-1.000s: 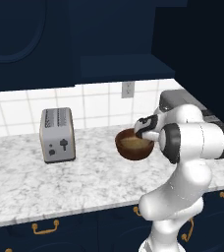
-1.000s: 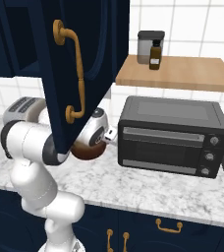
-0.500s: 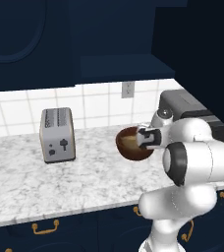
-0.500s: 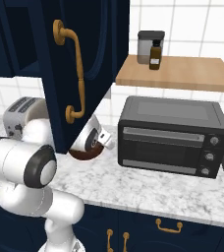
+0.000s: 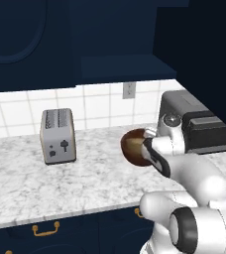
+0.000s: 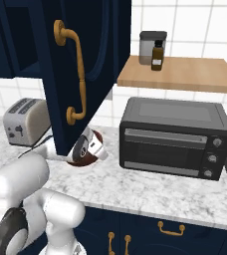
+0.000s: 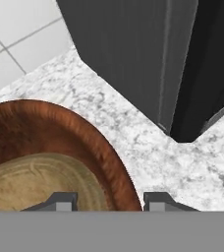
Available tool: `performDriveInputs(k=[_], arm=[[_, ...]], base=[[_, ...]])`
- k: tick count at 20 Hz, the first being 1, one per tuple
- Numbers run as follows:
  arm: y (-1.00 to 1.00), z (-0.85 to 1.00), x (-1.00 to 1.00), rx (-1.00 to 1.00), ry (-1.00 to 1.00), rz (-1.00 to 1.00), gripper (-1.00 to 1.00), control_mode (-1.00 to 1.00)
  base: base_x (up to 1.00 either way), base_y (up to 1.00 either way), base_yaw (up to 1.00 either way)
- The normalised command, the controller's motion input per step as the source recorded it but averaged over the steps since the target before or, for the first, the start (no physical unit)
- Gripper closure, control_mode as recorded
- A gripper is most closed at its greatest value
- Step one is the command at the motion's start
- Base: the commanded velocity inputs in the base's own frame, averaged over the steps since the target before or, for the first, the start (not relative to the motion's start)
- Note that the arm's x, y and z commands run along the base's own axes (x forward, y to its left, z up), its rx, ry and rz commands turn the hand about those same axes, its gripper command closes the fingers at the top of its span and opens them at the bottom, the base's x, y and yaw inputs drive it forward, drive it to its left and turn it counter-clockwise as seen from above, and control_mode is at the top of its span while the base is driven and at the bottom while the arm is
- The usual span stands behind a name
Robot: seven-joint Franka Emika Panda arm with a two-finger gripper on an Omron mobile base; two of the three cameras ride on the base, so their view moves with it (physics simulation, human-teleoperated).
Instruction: Pick up the bowls on the counter and stack them on top of one another in the open cabinet. Place the smaller bowl on top of the larger bowl.
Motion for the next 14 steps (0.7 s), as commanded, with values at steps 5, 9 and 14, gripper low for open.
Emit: performDriveInputs(k=[5, 9, 14], arm=[[0.00, 0.68, -0.82, 0.11, 0.05, -0.04, 1.00, -1.00], [0.00, 0.86, -0.97, 0.01, 0.02, -0.09, 1.00, -1.00], [0.18, 0.78, -0.78, 0.00, -0.01, -0.14, 1.00, -1.00]], base=[[0.00, 0.00, 0.00], [0.00, 0.00, 0.00], [0.00, 0.00, 0.00]])
